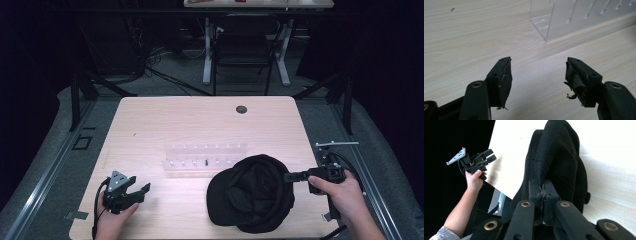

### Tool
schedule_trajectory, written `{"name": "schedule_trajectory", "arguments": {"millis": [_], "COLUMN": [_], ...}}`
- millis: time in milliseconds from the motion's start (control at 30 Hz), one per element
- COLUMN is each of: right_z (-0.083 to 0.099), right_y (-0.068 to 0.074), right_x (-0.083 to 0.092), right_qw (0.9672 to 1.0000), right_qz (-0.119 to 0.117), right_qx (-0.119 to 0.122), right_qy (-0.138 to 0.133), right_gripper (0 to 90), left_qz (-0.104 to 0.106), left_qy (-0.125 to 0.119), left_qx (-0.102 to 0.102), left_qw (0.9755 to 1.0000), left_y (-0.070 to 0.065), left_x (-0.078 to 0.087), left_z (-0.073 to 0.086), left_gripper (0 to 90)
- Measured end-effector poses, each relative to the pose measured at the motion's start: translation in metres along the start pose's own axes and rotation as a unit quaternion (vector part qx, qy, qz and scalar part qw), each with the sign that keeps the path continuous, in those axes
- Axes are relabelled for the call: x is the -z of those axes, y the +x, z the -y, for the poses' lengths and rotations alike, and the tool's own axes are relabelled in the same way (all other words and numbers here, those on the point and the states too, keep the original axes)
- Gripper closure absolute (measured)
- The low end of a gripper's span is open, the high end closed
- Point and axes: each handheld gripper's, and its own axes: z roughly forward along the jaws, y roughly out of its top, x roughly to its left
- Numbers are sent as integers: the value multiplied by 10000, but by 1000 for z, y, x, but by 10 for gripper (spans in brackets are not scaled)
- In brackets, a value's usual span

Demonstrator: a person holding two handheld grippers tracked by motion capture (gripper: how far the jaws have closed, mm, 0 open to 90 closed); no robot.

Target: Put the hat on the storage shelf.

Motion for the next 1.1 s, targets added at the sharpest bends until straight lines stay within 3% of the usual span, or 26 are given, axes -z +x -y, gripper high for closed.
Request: {"name": "schedule_trajectory", "arguments": {"millis": [167, 700, 833, 1100], "right_z": [-4, -10, -12, -18], "right_y": [7, 30, 37, 46], "right_x": [3, 13, 20, 34], "right_qw": [10000, 9989, 9975, 9961], "right_qz": [-6, -359, -525, -571], "right_qx": [46, 218, 299, 348], "right_qy": [-13, -212, -363, -573], "right_gripper": [885, 886, 886, 886], "left_qz": [0, -12, -14, -27], "left_qy": [14, 17, -5, -4], "left_qx": [-5, -16, -21, -10], "left_qw": [10000, 10000, 10000, 10000], "left_y": [0, 0, 0, 0], "left_x": [0, 0, 0, 0], "left_z": [0, 0, 0, 0], "left_gripper": [382, 383, 383, 383]}}
